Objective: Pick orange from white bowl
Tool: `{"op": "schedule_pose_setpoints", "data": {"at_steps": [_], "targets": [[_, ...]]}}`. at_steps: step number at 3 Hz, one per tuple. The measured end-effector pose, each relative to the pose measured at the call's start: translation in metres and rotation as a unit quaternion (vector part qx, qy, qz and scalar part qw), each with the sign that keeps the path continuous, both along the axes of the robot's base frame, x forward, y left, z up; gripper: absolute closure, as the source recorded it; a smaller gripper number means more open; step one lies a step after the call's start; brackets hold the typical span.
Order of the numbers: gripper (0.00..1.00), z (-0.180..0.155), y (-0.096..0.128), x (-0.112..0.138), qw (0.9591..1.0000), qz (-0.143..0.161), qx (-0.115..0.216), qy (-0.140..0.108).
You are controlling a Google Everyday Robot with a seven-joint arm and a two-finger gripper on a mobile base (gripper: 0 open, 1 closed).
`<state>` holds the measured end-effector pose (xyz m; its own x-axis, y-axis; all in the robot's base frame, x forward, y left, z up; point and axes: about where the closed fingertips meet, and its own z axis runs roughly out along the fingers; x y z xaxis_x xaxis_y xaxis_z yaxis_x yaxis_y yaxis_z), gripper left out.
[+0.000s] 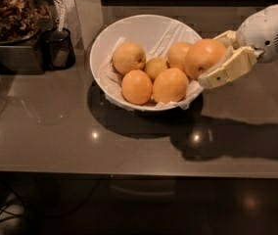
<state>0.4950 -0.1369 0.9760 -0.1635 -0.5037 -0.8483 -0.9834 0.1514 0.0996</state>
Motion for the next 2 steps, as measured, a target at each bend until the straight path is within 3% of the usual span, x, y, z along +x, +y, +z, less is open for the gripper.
{"op": "schedule_pose_setpoints", "data": {"at_steps": [1, 2], "targets": [[1.0, 0.0086, -0.0216, -0.025, 0.9991, -0.043, -0.003, -0.002], [1.0, 0.0086, -0.0245, -0.0272, 0.9989, -0.046, -0.004, -0.002]]}}
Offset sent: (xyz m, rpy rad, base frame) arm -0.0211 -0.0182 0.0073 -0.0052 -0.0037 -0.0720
